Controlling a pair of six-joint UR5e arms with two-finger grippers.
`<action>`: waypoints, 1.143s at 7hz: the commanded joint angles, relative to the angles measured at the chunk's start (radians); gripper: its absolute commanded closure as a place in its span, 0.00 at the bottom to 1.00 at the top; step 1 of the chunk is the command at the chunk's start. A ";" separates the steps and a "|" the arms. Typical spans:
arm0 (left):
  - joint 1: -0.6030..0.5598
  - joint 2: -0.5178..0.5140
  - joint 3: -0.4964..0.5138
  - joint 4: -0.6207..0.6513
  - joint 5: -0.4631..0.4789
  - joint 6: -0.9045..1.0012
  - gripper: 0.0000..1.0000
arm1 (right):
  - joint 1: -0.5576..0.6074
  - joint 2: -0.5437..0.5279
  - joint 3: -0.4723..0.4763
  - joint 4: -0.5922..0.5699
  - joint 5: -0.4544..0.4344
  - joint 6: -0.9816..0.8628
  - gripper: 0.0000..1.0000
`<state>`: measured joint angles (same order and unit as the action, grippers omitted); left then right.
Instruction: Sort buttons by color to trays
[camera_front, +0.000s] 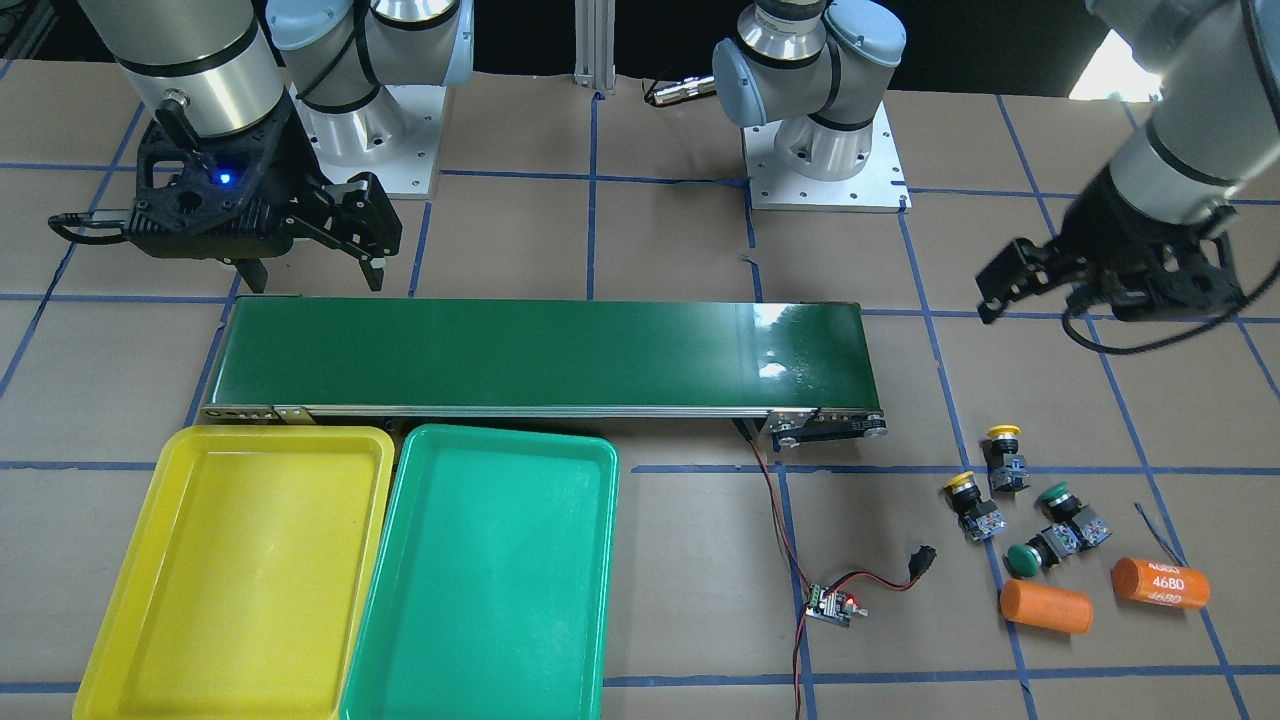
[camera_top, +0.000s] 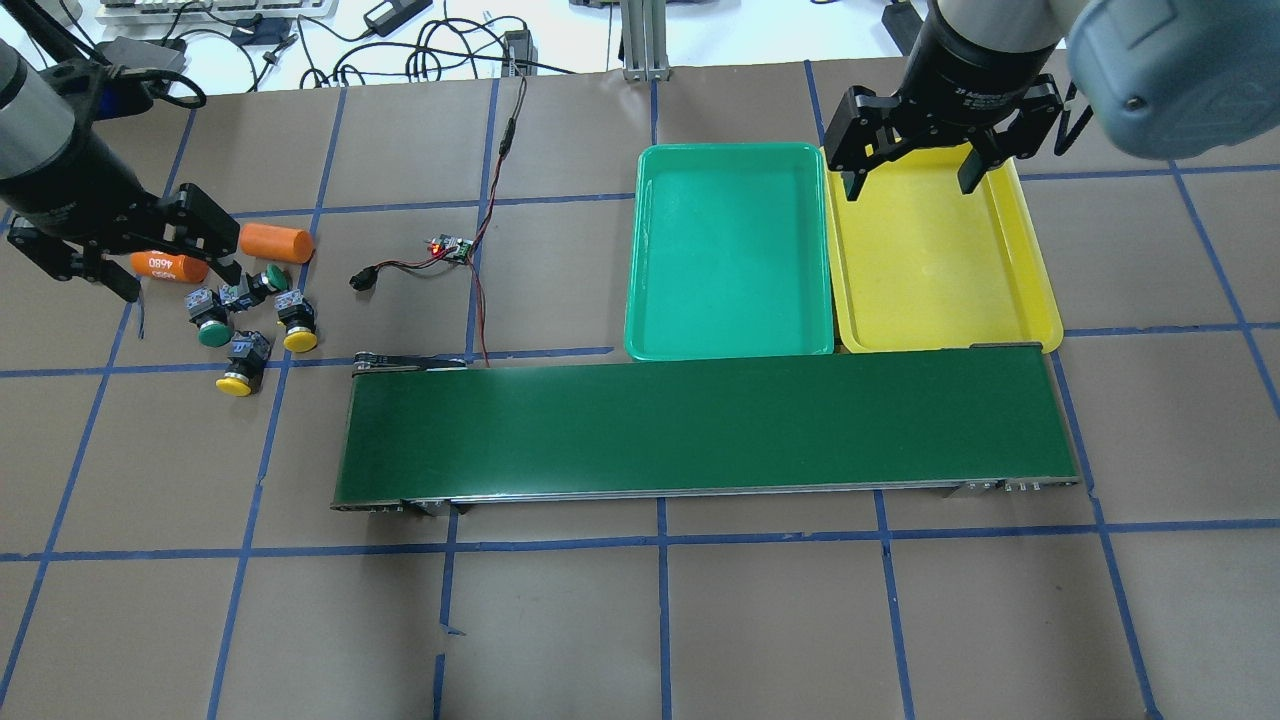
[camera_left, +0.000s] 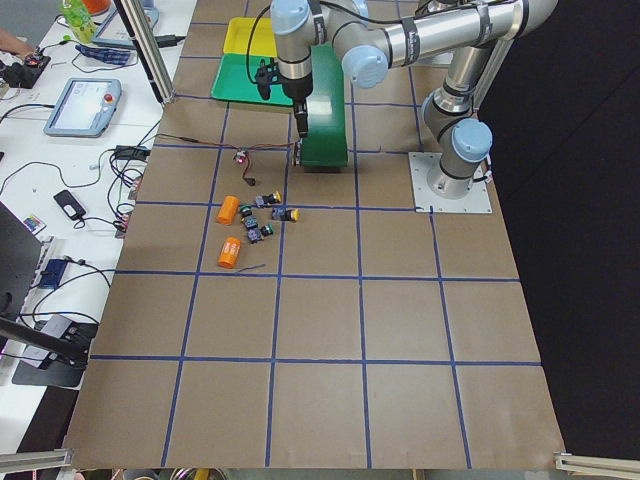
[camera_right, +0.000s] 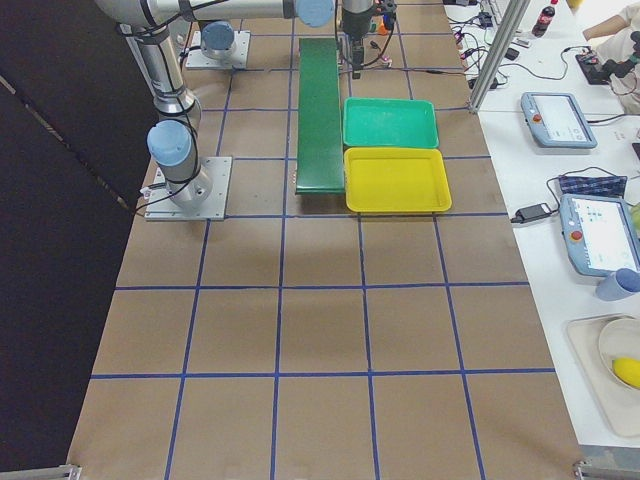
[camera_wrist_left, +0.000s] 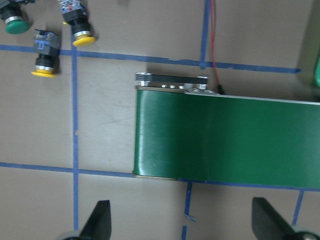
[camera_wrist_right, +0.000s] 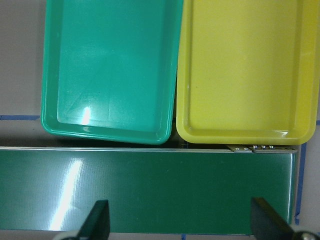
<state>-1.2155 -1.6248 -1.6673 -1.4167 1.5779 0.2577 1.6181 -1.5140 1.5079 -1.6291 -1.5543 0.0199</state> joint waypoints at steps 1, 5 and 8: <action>0.021 -0.168 0.023 0.236 -0.001 0.133 0.00 | -0.001 0.000 0.000 0.000 -0.001 0.000 0.00; 0.025 -0.439 0.163 0.410 -0.016 0.287 0.00 | -0.001 0.000 0.000 0.000 -0.001 0.000 0.00; 0.025 -0.552 0.216 0.483 -0.060 0.391 0.00 | 0.006 0.000 0.002 0.000 -0.001 0.000 0.00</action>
<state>-1.1904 -2.1364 -1.4649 -0.9858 1.5484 0.6290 1.6237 -1.5140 1.5092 -1.6291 -1.5543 0.0199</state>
